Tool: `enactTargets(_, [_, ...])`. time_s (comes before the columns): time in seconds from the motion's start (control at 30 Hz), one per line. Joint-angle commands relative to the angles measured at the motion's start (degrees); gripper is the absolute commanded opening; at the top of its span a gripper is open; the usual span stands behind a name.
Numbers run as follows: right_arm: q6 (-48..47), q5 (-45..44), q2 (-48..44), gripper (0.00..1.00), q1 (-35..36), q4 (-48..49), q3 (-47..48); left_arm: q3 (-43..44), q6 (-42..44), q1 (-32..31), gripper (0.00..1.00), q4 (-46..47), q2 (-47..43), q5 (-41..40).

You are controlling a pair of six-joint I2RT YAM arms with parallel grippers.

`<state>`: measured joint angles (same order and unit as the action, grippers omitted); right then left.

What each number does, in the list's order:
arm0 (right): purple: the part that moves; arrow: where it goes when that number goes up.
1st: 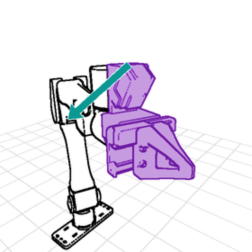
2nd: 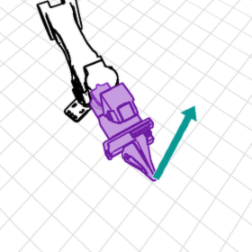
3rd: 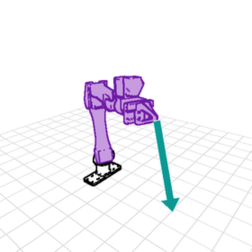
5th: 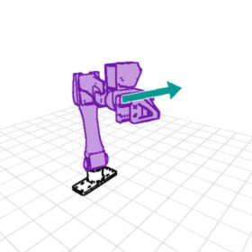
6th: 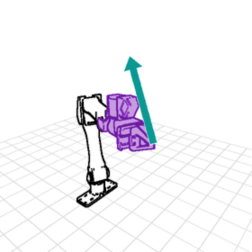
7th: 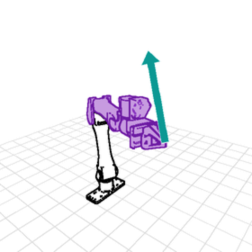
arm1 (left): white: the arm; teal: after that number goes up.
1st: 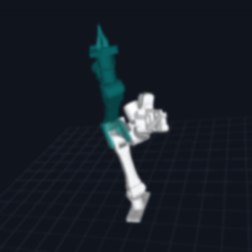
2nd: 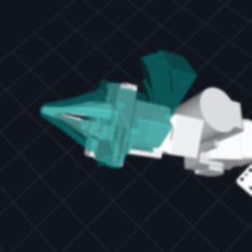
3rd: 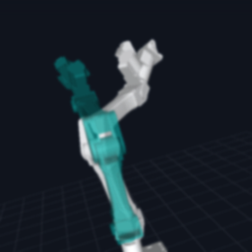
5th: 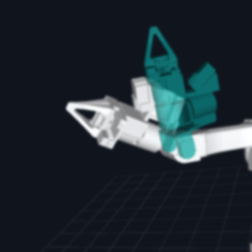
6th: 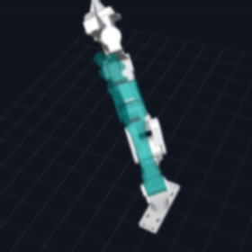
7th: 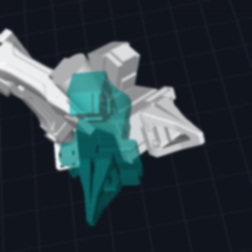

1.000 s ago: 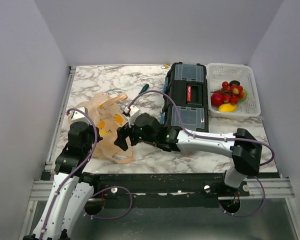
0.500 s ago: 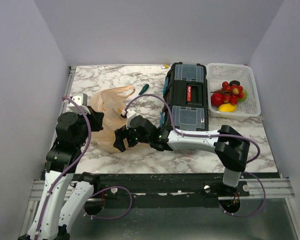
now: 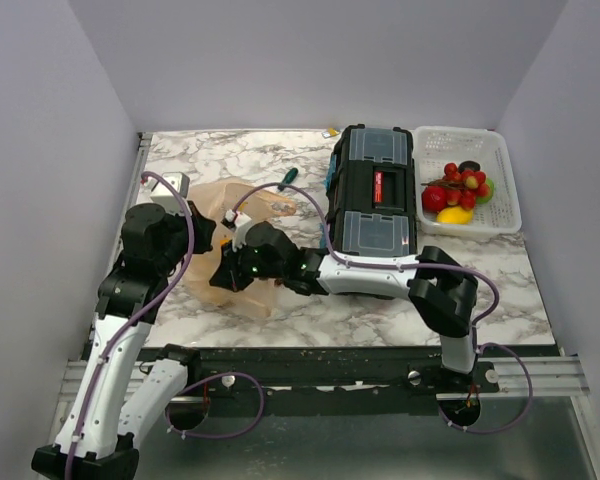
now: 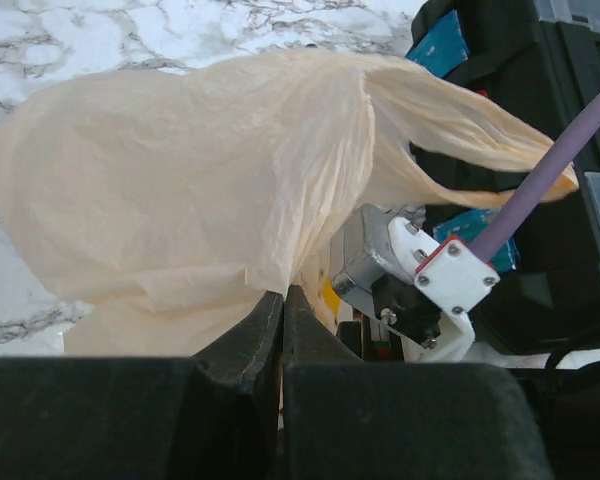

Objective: Take the fake fruits out of the plastic bag
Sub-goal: Adjust the plastic bag at the center of the board.

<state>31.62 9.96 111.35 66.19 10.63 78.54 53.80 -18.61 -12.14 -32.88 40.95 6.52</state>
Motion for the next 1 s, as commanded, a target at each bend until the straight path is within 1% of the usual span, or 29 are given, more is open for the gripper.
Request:
enactTargets(0.0, [5.3,6.7,0.7,0.01,0.0,6.7,6.4,6.3,1.2,-0.3,0.04,-3.0,2.8,2.0])
enactTargets(0.03, [7.3,7.7,0.9,0.01,0.0,8.6,6.6,7.9,0.9,-0.3,0.22,-4.7,3.6,1.1])
enactTargets(0.1, [11.2,7.2,0.8,0.01,-0.1,12.6,5.9,9.9,-0.4,-0.3,0.49,-7.9,3.8,-2.2])
enactTargets(0.2, [15.3,2.2,1.2,0.01,0.0,16.6,4.3,8.1,-1.4,-0.2,0.65,-6.8,-1.2,-3.2])
enactTargets(0.23, [16.7,0.7,1.7,0.01,-0.1,16.9,4.0,7.3,-2.4,-0.2,0.78,-6.8,-3.4,-4.0])
enactTargets(0.3, [18.8,-1.4,3.2,0.01,-0.2,17.1,4.3,5.9,-4.6,-0.2,0.98,-7.2,-7.4,-5.8])
enactTargets(0.37, [20.0,-0.8,4.9,0.02,-0.5,16.2,5.5,4.7,-6.0,-0.2,0.99,-8.3,-10.9,-7.9])
enactTargets(0.4, [19.9,0.1,5.5,0.05,-0.7,15.7,6.1,4.3,-6.7,-0.2,0.99,-9.4,-12.2,-9.7])
enactTargets(0.5, [18.1,-0.2,4.9,0.30,-0.8,13.5,5.9,2.8,-10.6,-0.2,0.99,-14.5,-15.8,-15.4])
enactTargets(0.57, [16.4,-1.6,3.5,0.54,-1.0,12.1,4.9,1.4,-11.9,-0.2,0.99,-17.1,-17.7,-17.0])
enactTargets(0.6, [15.4,-1.8,2.7,0.61,-1.1,11.1,4.7,0.7,-12.6,-0.2,0.99,-18.2,-18.6,-17.0])
enactTargets(0.67, [13.2,-1.7,1.4,0.70,-1.3,7.8,4.7,-1.1,-13.8,-0.2,0.99,-19.1,-19.8,-15.0])
enactTargets(0.77, [8.9,-2.3,-1.2,0.78,-1.4,3.5,3.9,-4.8,-15.4,-0.2,0.99,-19.0,-20.4,-11.8])
enactTargets(0.83, [7.1,-4.3,-3.4,0.80,-1.4,1.3,2.4,-6.1,-16.6,-0.2,0.99,-19.4,-19.5,-11.5])
enactTargets(0.97, [2.8,-5.3,-8.0,0.95,-1.4,1.4,-2.1,-7.2,-18.0,-0.2,0.99,-19.6,-16.1,-12.9])
